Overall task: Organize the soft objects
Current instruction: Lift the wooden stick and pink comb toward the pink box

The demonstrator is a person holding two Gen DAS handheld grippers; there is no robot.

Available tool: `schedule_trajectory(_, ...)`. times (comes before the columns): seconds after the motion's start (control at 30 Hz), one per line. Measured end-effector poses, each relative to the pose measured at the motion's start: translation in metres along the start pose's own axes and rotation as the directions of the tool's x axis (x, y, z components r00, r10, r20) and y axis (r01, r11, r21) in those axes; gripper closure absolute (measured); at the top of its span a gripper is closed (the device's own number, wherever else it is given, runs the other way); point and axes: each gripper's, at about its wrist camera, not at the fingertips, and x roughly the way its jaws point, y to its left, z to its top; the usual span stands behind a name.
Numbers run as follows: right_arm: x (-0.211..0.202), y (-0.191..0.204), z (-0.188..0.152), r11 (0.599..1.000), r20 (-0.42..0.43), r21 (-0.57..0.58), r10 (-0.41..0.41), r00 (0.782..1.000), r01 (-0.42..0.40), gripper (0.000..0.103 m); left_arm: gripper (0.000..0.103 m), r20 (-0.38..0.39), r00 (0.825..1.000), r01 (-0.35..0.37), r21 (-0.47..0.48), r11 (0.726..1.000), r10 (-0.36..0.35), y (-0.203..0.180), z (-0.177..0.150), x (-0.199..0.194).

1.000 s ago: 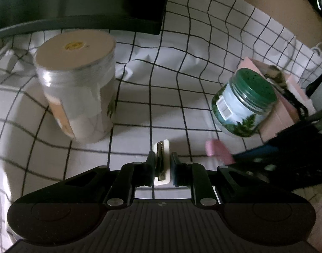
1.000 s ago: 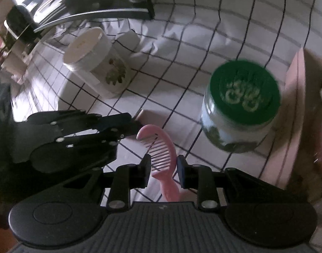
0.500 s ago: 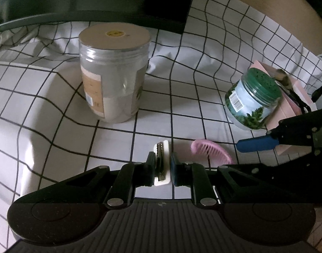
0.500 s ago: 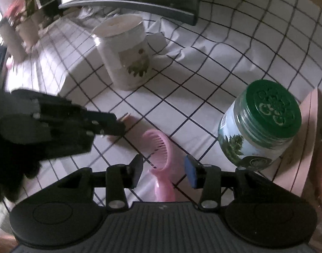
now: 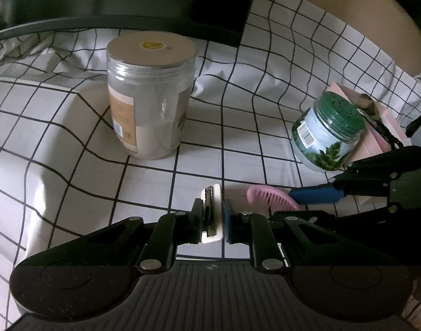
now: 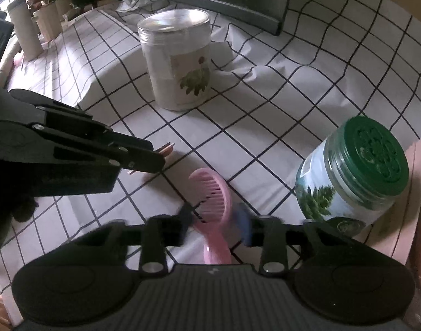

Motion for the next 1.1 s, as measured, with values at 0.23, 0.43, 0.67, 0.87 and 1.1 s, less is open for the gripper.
schedule_trajectory(0.23,-0.019,-0.005,0.006,0.997,0.022,0.079,0.019,1.0,-0.02,0.076,0.086,0.109,0.994,0.011,0.04,0.999,-0.015,-0.011,0.013,-0.041)
schedule_trajectory(0.43,-0.066,-0.013,0.031,0.991,0.149,0.13,-0.001,0.989,-0.018,0.076,0.085,0.265,0.964,-0.047,0.142,0.989,0.008,-0.03,0.067,-0.089)
schedule_trajectory(0.67,-0.118,-0.046,0.07,0.981,0.293,0.19,-0.094,0.951,0.038,0.076,0.086,0.342,0.94,-0.061,0.113,0.992,0.019,-0.039,0.129,-0.103)
schedule_trajectory(0.87,-0.168,-0.097,0.069,0.954,0.373,0.298,-0.152,0.915,0.037,0.076,0.086,0.382,0.924,-0.072,0.127,0.989,0.018,-0.072,0.161,-0.118)
schedule_trajectory(1.1,-0.22,-0.145,0.031,0.915,0.41,0.392,-0.269,0.872,0.098,0.076,0.086,0.332,0.939,0.028,0.181,0.983,-0.088,-0.128,0.152,-0.091)
